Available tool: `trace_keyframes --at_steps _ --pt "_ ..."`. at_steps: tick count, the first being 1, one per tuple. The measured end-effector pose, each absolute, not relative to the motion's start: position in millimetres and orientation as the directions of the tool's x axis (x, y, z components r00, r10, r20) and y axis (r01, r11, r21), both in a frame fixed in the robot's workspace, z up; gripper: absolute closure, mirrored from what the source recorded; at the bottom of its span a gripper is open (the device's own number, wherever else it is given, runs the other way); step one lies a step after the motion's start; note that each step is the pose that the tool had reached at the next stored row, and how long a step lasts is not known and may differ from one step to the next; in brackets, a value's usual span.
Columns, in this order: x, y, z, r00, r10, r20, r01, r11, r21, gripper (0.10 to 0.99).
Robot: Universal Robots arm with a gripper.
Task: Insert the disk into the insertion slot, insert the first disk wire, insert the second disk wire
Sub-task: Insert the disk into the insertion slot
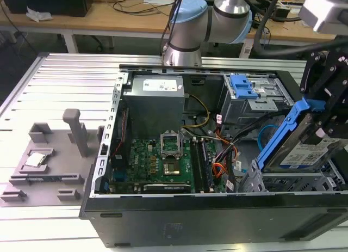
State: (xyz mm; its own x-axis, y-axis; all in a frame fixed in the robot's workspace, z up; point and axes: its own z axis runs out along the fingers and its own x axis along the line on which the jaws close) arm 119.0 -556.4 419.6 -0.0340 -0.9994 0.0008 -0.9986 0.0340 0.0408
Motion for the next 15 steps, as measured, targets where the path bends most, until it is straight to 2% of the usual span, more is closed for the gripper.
trace_keyframes --at_steps 15 --pt "119.0 -556.4 393.8 -0.034 -0.999 0.001 -0.999 0.034 0.041 0.725"
